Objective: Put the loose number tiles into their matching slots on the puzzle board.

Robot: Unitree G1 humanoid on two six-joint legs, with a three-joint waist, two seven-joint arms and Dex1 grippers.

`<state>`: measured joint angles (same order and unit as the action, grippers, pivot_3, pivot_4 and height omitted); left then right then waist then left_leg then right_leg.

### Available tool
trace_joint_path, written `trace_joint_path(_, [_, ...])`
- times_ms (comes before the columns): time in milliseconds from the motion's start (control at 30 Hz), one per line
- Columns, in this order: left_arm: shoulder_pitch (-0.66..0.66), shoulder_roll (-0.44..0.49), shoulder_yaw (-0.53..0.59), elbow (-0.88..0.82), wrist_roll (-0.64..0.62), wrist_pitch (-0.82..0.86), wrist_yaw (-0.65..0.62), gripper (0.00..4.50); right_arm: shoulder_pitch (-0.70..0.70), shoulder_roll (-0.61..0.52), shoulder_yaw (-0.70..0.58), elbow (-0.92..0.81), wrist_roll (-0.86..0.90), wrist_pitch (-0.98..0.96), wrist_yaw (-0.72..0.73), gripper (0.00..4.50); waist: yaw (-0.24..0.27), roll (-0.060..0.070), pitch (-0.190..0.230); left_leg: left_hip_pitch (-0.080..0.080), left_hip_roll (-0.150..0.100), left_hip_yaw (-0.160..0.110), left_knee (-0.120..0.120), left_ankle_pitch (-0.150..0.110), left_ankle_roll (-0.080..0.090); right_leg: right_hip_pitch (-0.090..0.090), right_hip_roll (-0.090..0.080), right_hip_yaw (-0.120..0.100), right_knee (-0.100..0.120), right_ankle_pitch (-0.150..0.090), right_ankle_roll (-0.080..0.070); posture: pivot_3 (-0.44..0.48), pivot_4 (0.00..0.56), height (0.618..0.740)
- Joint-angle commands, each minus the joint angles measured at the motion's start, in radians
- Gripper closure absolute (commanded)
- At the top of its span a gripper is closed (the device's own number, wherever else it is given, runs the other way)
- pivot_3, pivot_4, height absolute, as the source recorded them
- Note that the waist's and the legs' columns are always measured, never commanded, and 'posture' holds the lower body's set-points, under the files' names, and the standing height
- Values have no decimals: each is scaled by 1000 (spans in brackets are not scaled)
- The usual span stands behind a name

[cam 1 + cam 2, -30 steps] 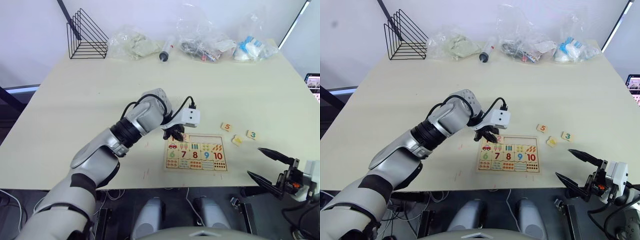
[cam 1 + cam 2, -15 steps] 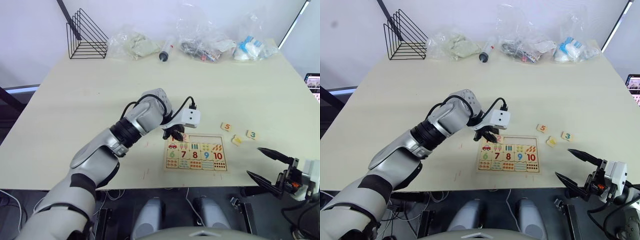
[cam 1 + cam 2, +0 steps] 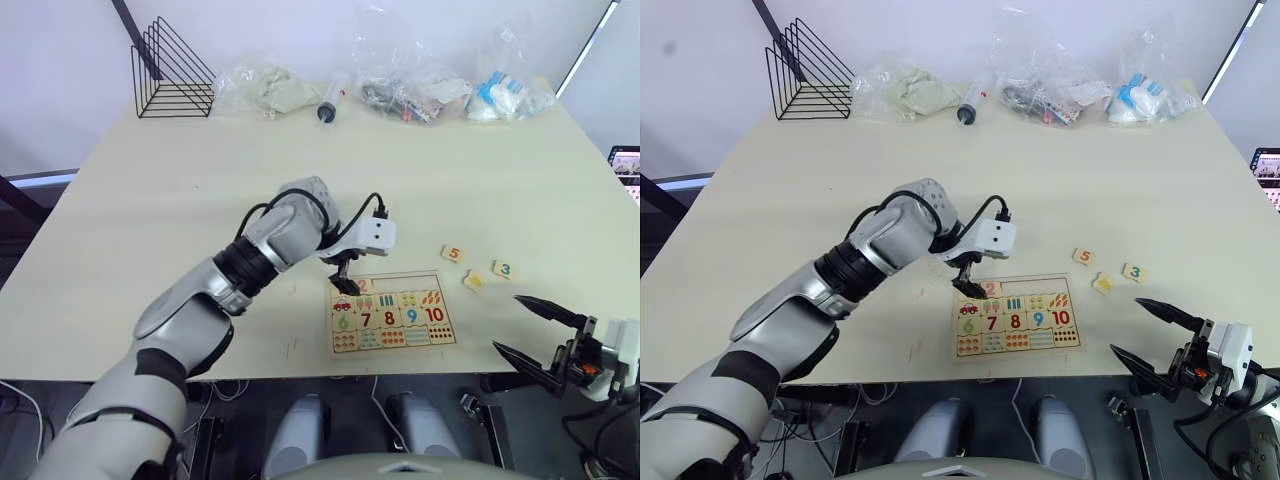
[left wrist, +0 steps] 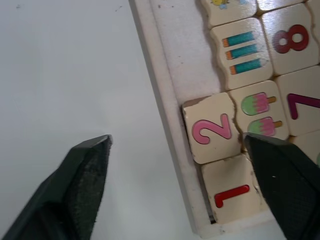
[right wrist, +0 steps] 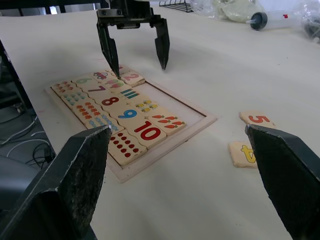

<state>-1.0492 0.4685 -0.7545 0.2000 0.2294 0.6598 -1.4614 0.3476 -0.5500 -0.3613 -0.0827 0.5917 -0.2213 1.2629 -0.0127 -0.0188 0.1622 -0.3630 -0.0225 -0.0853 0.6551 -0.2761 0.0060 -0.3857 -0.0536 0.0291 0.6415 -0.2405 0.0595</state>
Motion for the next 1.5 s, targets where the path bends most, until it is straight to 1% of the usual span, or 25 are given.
trace_joint_path(33, [-25, 5, 35, -48, -16, 15, -12, 61, 1, 0, -4, -8, 8, -18, 4, 0, 0, 0, 0, 0, 0, 0, 0, 0, 0, 0, 0, 0, 0, 0, 0, 0, 150, 740])
trace_joint_path(300, [-74, 43, 83, -99, -80, 63, -68, 61, -4, -1, 0, 4, 4, -22, 8, 0, -1, 0, 0, 0, 0, 0, 0, 0, 0, 0, 0, 0, 0, 0, 0, 0, 150, 740])
trace_joint_path(467, [-85, 50, 128, -79, -133, 64, -70, 61, -11, 0, 1, 8, 4, -22, 9, 0, -1, 0, 0, 0, 0, 0, 0, 0, 0, 0, 0, 0, 0, 0, 0, 0, 150, 740])
trace_joint_path(667, [-18, 68, 210, -53, -197, -9, -25, 61, -8, 0, 1, 6, 6, -19, 10, 0, -1, 0, 0, 1, 0, -1, 0, 0, 0, 0, 0, 0, 0, 0, 0, 0, 150, 740])
trace_joint_path(767, [27, 47, 285, -29, -251, -17, 24, 61, -7, -2, 0, 6, 7, -19, 11, 0, -1, 0, 0, 1, 0, -2, 0, 0, 0, 0, 0, 1, 0, 0, 0, 0, 150, 740])
trace_joint_path(833, [69, 36, 332, -26, -286, -65, 49, 556, -6, -3, -2, 8, 7, -20, 12, 0, -1, 0, 0, 1, 0, -2, 0, 0, 0, 0, 0, 1, 0, 0, 0, 0, 150, 740])
trace_joint_path(867, [93, 26, 362, -33, -310, -50, 69, 860, -6, -4, -3, 8, 8, -19, 13, 0, -1, 0, 0, 1, 0, -3, 0, 0, 0, 0, 0, 1, 0, 0, 0, 0, 150, 740])
trace_joint_path(933, [140, 21, 397, -52, -327, -57, 111, 1705, -7, -6, -6, 7, 10, -17, 13, 0, 0, 0, 0, 1, 0, -3, 0, 0, 0, 0, 0, 1, 0, 0, 0, 0, 150, 740])
trace_joint_path(1000, [194, 27, 421, -70, -355, -127, 107, 2701, -8, -8, -8, 7, 11, -15, 13, 0, 0, 1, 0, 1, 0, -3, 0, 0, 0, 0, 0, 1, 0, 0, 0, 0, 150, 740])
trace_joint_path(1067, [226, 30, 434, -78, -371, -159, 109, 3784, -9, -10, -9, 8, 12, -13, 14, 0, 0, 1, 0, 1, 0, -3, 0, 0, 0, -1, 0, 1, 1, 0, 0, 0, 150, 740])
trace_joint_path(1100, [249, 27, 440, -77, -375, -175, 122, 4137, -11, -11, -9, 9, 12, -12, 15, 0, 0, 1, 0, 1, 0, -3, 0, 0, 0, 0, 0, 1, 1, 0, 0, 0, 150, 740])
trace_joint_path(1133, [285, 22, 443, -75, -379, -218, 134, 4371, -15, -12, -7, 11, 11, -11, 16, 0, 0, 1, 0, 1, 0, -3, 0, 0, 0, 0, 0, 1, 1, 0, 0, 0, 150, 740])
trace_joint_path(1233, [367, 7, 443, -90, -378, -293, 166, 4371, -26, -12, -3, 14, 9, -7, 14, 0, 0, 1, 0, 1, 1, -3, 0, 0, 0, 0, -1, 2, 1, 0, 0, 0, 150, 740])
trace_joint_path(1333, [401, 4, 438, -100, -375, -316, 178, 4371, -27, -13, -5, 13, 12, -4, 17, 0, 3, 1, 0, 1, 1, -3, 0, 0, 0, 0, -1, 2, 1, 0, 0, 0, 150, 740])
trace_joint_path(1500, [431, -5, 413, -63, -345, -375, 206, 4371, -30, -17, -6, 13, 16, 2, 24, 0, 2, 1, 0, 1, 0, -3, 0, 0, 0, 0, -1, 2, 1, 0, 0, 0, 150, 740])
